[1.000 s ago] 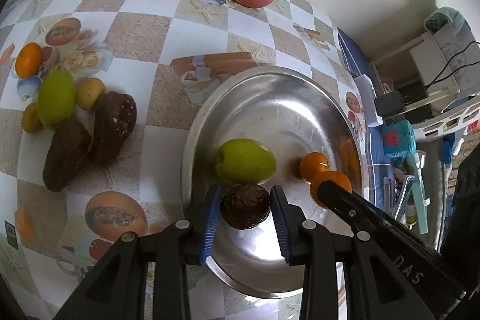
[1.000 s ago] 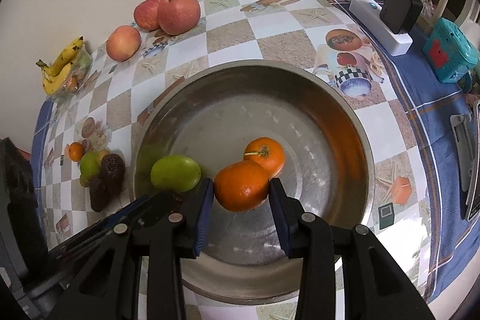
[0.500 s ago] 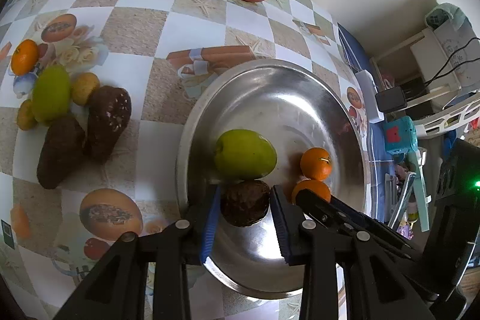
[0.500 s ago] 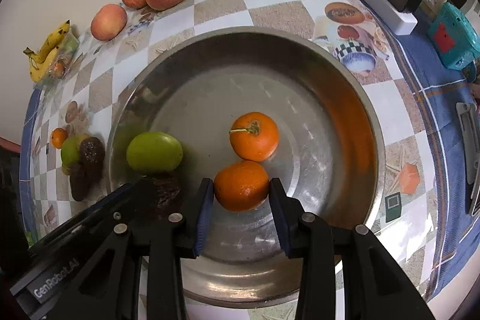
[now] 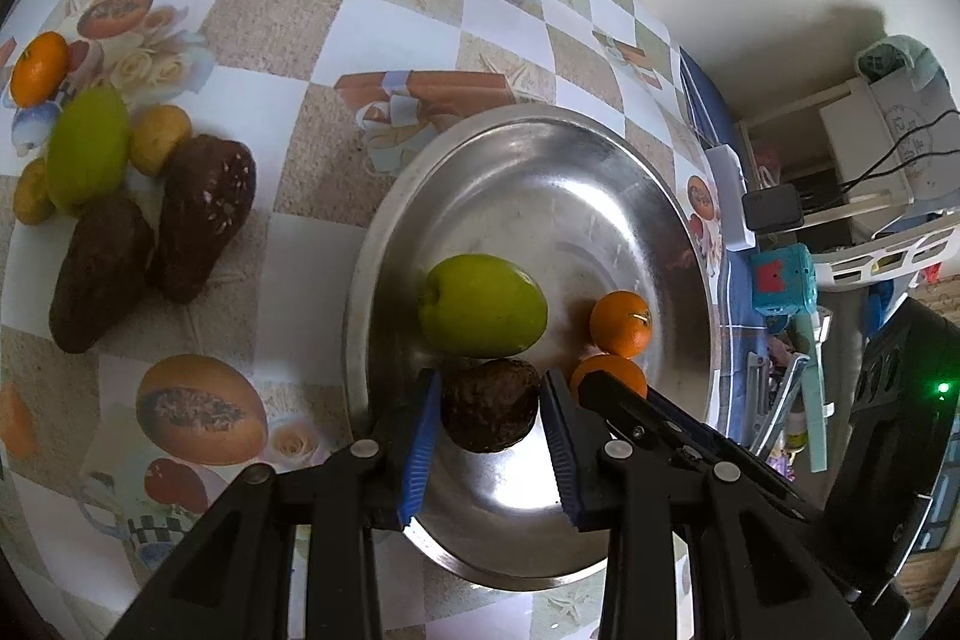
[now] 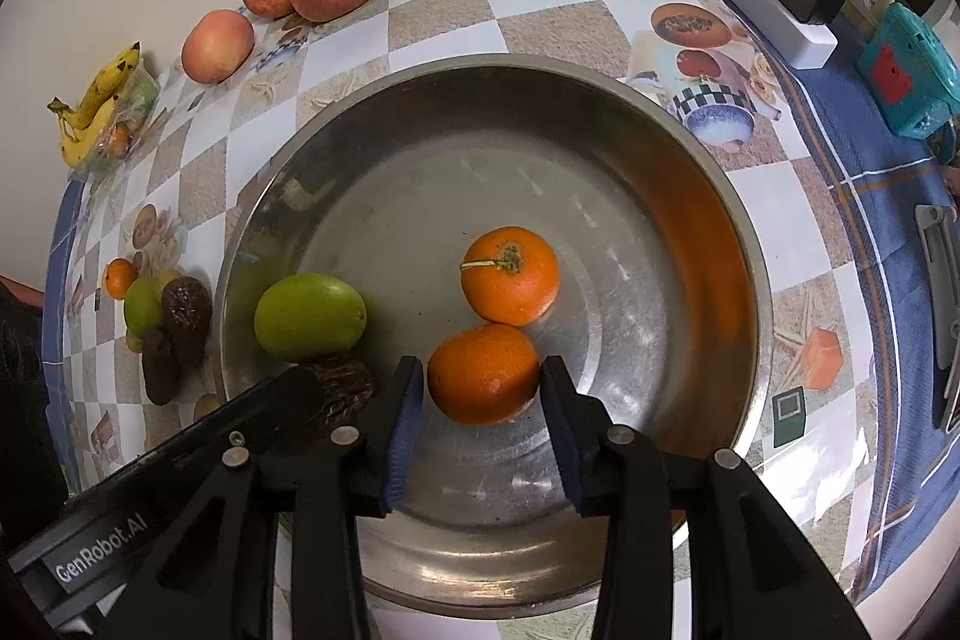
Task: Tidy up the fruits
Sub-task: 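Open the right gripper to drop the orange in the bowl while the left releases the date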
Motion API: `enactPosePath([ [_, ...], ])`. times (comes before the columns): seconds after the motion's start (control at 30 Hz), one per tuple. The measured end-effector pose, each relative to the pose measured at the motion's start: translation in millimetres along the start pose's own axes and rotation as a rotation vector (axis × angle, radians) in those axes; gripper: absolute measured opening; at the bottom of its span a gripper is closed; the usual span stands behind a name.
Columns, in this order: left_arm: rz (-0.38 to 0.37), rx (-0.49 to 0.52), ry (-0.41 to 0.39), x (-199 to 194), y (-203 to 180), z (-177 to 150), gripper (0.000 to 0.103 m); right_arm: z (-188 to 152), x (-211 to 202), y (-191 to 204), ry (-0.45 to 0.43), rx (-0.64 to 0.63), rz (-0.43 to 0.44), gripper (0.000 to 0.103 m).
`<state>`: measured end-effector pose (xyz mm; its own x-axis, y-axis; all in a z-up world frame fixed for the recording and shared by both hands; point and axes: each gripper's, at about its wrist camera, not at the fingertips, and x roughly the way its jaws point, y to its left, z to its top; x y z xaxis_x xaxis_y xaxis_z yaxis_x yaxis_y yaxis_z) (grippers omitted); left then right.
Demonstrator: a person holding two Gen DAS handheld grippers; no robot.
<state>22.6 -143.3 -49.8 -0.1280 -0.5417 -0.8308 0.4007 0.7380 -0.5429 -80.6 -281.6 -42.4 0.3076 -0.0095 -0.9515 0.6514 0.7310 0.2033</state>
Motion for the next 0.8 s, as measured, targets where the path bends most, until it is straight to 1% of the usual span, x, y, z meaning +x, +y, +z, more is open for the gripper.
enactPosePath([
  [0.27,-0.006,0.012,-0.024,-11,-3,2,0.038,4,-15,4,-0.06,-0.011,0.009,0.044],
  [0.4,0.024,0.026,-0.055,-20,-4,4,0.038,5,-21,5,-0.081,-0.016,0.012,0.044],
  [0.53,0.082,0.033,-0.085,-29,-1,6,0.038,6,-22,8,-0.086,-0.027,0.018,0.044],
  [0.57,0.094,0.03,-0.091,-31,0,6,0.039,6,-22,8,-0.088,-0.029,0.017,0.045],
  [0.6,0.108,0.025,-0.097,-33,2,7,0.041,6,-22,9,-0.089,-0.033,0.016,0.047],
  [0.63,0.128,0.02,-0.106,-35,5,8,0.052,6,-22,10,-0.093,-0.037,0.014,0.057],
  [0.67,0.142,0.017,-0.114,-37,7,9,0.065,6,-23,11,-0.097,-0.041,0.012,0.063],
  [0.7,0.154,0.014,-0.126,-40,9,9,0.068,6,-23,11,-0.101,-0.046,0.01,0.064],
  [0.77,0.181,0.0,-0.152,-46,16,10,0.07,6,-23,13,-0.104,-0.056,0.002,0.064],
  [0.8,0.207,-0.013,-0.165,-49,21,11,0.073,6,-22,14,-0.105,-0.06,0.0,0.064],
])
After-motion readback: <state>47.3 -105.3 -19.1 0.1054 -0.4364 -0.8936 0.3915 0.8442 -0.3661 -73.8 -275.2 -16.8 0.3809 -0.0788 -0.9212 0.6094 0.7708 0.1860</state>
